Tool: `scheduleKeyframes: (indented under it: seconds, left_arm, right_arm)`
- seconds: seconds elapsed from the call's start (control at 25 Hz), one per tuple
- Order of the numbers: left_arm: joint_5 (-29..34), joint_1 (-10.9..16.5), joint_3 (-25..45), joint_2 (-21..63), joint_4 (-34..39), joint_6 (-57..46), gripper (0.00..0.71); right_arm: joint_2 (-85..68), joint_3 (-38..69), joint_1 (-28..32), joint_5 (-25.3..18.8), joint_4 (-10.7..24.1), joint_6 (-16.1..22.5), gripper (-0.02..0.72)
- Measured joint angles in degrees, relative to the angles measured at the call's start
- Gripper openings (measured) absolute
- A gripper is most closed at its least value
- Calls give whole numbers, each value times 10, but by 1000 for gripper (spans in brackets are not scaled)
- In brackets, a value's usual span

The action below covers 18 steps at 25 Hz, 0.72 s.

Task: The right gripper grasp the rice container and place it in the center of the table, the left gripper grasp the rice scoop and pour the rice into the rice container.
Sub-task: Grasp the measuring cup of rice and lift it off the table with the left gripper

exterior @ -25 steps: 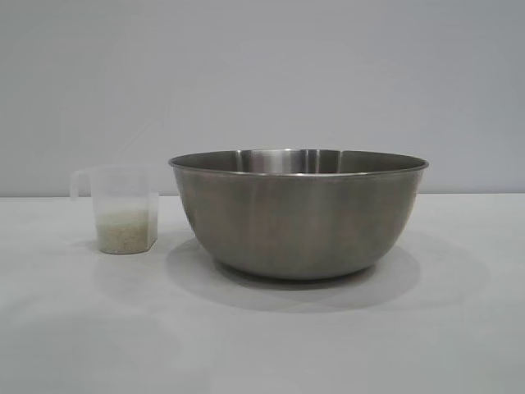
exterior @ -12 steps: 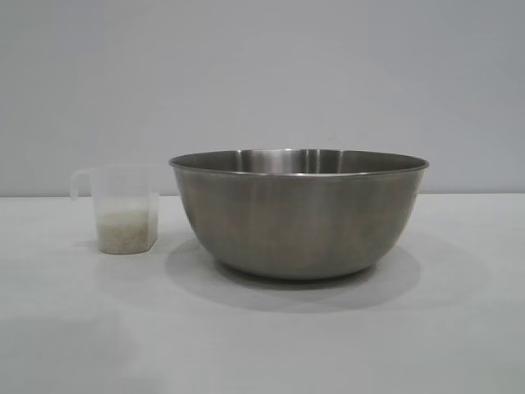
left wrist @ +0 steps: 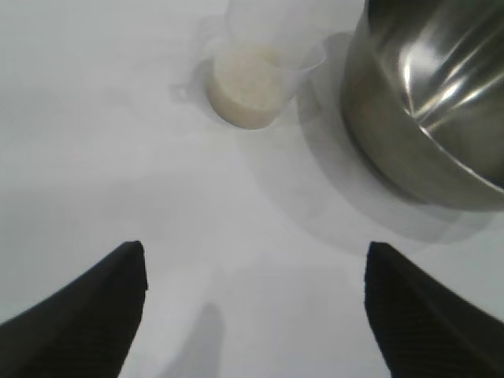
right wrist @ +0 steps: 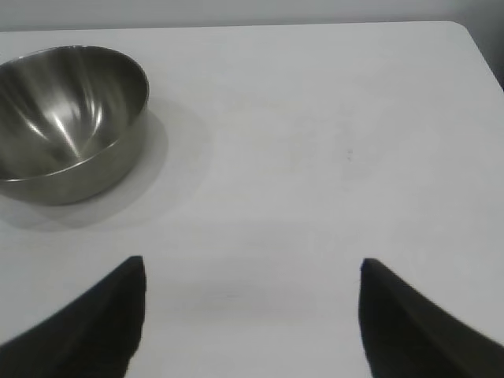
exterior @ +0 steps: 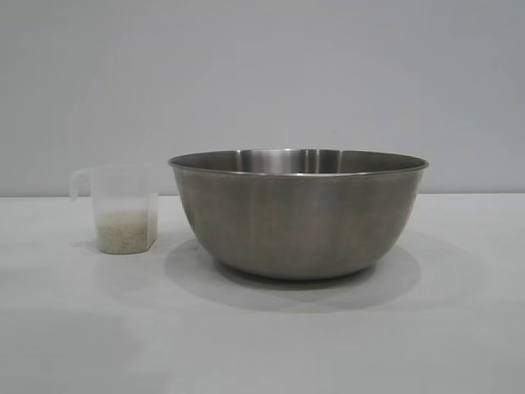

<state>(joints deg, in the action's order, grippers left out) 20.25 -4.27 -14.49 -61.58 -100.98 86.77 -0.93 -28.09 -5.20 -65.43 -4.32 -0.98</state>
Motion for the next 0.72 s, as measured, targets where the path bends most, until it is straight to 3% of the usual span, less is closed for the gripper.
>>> scheduleKeyframes:
  seconds: [0.24,0.6,0.72]
  left_arm:
    - [24,0,-29,0,0,-224,507]
    - [86,0,-62,0,0,-760,507]
    - [114,0,-88,0,1,-767,507]
  right_arm:
    - [0,0,0,0,0,0,484]
    - [0,0,0,0,0,0,484]
    - [0,0,0,0,0,0,484]
